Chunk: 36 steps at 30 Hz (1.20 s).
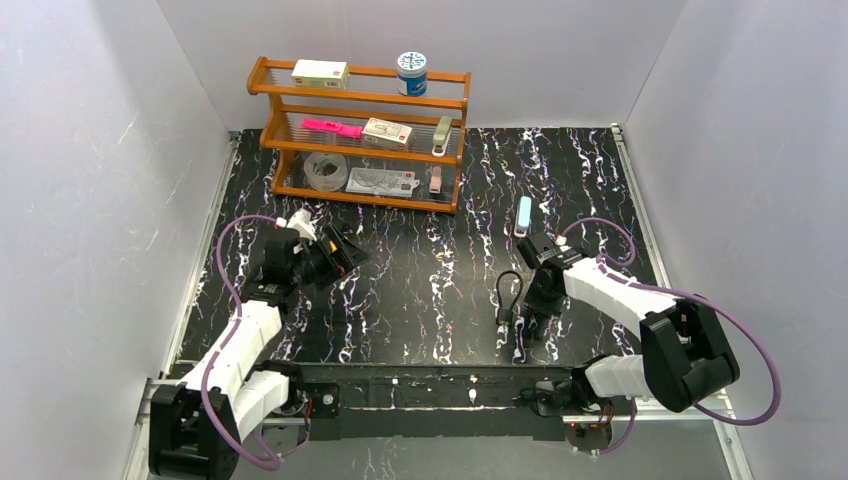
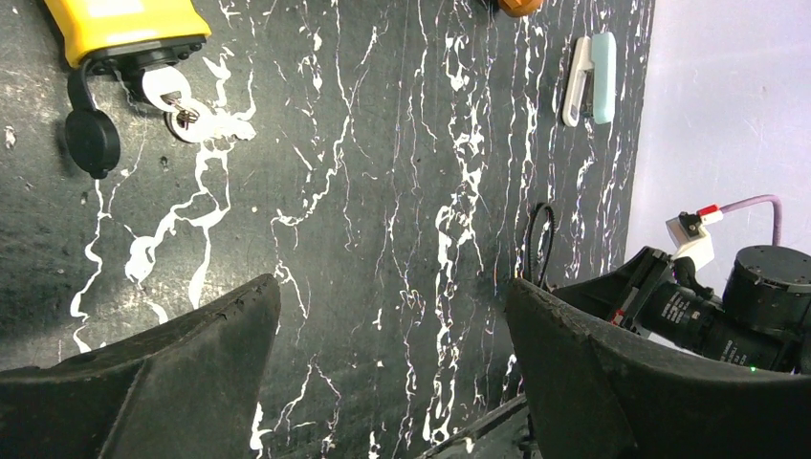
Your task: Unlock with the key
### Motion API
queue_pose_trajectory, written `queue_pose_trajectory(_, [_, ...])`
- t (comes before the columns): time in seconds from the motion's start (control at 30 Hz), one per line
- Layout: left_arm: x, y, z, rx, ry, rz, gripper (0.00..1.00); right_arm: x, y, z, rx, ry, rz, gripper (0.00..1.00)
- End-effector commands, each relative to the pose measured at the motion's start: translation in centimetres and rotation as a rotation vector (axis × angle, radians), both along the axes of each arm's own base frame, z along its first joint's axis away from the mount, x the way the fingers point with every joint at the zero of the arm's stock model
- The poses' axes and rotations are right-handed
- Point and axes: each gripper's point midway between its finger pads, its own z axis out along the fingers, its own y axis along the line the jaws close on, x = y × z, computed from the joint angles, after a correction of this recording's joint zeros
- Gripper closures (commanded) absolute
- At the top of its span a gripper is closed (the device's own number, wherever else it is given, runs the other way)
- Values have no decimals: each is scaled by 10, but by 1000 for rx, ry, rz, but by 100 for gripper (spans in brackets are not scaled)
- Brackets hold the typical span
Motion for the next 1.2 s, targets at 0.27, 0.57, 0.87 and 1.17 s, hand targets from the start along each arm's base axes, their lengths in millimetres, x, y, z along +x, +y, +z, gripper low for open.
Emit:
queue_pose_trajectory(0.27, [-5,-36,15,-91,-24,-95,15,29,14,46,51,-103,61,99])
queue_pose_trajectory(0.57, [-22,-103,33,-171,-113,-253,15,42,55,94,270,-182,87,99])
queue_pose_trajectory(0.87, [-34,-162,52,-311,-108,-292,16,49,132,156,711,-354,323,99])
queue_pose_trajectory(1.17, [-37,-189,100,-440,-188,-298,40,40,183,224,873,-754,711,99])
